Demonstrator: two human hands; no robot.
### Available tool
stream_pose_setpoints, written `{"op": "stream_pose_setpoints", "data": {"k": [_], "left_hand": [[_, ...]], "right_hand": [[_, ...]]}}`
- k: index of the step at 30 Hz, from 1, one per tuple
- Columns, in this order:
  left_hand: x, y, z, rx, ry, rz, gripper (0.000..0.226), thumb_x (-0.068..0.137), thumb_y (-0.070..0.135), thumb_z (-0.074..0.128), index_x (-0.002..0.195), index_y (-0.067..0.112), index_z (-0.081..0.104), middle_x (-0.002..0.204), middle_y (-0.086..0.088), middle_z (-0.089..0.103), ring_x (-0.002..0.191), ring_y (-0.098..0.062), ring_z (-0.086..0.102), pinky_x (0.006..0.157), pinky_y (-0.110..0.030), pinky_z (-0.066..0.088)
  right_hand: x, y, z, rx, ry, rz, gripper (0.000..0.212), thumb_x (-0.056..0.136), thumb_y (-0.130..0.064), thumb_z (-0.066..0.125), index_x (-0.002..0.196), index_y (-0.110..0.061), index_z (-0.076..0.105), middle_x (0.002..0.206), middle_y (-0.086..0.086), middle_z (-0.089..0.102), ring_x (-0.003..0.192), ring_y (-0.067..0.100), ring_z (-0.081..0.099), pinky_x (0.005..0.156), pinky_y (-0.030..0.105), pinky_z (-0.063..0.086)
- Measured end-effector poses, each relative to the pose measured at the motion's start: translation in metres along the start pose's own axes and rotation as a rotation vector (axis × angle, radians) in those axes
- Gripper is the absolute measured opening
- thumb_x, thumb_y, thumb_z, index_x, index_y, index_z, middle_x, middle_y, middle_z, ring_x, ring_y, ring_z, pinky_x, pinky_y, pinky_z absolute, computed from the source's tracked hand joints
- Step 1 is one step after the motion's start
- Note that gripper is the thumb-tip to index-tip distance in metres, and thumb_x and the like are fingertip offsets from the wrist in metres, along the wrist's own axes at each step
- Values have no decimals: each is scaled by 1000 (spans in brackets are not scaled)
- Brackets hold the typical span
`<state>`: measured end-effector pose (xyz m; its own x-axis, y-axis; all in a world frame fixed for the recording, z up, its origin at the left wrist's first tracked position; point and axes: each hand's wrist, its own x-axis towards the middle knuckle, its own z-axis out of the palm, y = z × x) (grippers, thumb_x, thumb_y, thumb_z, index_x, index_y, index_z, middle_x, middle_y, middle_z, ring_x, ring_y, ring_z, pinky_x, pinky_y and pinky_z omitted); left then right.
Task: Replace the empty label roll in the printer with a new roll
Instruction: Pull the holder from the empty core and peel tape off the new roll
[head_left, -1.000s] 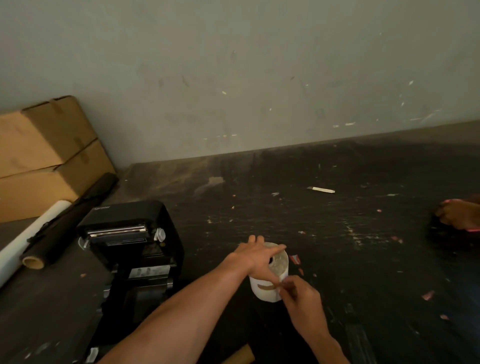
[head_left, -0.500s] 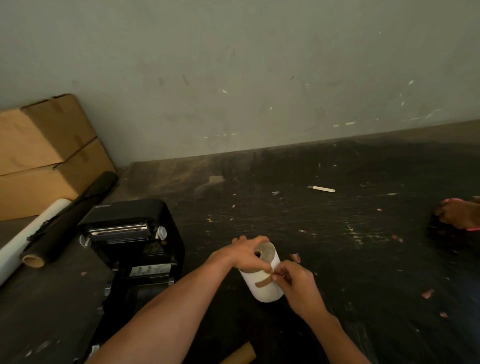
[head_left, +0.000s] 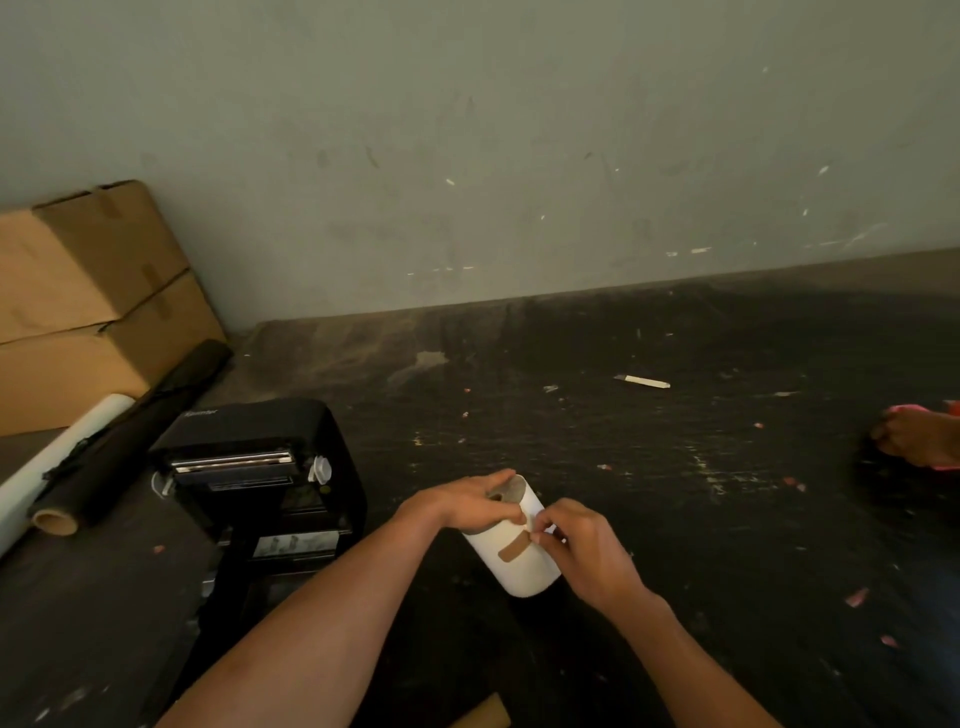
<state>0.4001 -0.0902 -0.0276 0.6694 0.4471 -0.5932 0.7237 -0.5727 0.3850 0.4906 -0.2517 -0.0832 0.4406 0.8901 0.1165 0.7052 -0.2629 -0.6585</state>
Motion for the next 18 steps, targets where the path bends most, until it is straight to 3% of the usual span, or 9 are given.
{"op": "stream_pose_setpoints", "data": {"k": [4, 10, 18], "left_hand": [[2, -2, -1, -9, -5, 8, 83, 81, 54, 58, 149, 46, 10, 160, -3, 19, 141, -28, 26, 111, -50, 29], [6, -5, 0, -38, 4, 12, 82, 83, 53, 58, 150, 44, 11, 159, -6, 22, 140, -28, 29, 111, -49, 29], [6, -1, 4, 4, 24, 31, 87, 78, 58, 59, 149, 44, 11, 159, -5, 20, 141, -30, 27, 111, -50, 29]], "right_hand": [[-5, 1, 3, -33, 24, -26, 13, 89, -24, 60, 101, -28, 63, 117, -11, 57, 106, 4, 55, 95, 29, 49], [-18, 2, 1, -35, -15, -62, 14, 90, -24, 59, 102, -26, 63, 117, -14, 53, 107, 3, 53, 92, 19, 46], [-45, 10, 5, 59, -53, -101, 9, 87, -20, 62, 90, -28, 63, 104, -18, 56, 99, -3, 58, 90, 20, 51]]}}
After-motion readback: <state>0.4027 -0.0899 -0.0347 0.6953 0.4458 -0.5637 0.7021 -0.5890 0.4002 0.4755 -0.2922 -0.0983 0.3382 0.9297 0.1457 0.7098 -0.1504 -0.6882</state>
